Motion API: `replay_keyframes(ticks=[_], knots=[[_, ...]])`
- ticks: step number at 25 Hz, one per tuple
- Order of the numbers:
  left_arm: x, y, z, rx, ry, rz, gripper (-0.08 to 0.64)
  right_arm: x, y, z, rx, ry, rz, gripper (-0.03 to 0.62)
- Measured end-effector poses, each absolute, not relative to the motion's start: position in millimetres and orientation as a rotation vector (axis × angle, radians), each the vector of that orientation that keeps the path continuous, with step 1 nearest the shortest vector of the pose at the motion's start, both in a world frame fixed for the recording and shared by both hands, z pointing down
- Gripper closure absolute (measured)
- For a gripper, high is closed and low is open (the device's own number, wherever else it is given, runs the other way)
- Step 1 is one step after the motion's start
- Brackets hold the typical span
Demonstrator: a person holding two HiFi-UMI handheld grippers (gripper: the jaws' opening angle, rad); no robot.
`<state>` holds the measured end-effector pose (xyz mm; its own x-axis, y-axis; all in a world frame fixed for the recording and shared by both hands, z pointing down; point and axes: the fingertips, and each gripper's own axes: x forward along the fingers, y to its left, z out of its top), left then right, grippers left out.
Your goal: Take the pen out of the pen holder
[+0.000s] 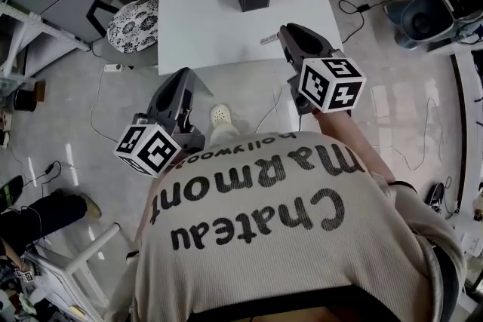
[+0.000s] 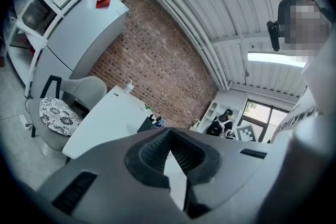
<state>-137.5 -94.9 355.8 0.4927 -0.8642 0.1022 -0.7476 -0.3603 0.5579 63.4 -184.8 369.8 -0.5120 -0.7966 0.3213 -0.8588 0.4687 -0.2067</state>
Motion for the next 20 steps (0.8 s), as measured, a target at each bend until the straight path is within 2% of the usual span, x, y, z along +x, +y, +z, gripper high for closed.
replay_keyframes(ticks=[20], knots=[[-93.7,-38.4,380.9,2.15,-1.359,-0.233,0.56,94.9,-125.1,395.4,1.359,-2.544,0.561,0.534]])
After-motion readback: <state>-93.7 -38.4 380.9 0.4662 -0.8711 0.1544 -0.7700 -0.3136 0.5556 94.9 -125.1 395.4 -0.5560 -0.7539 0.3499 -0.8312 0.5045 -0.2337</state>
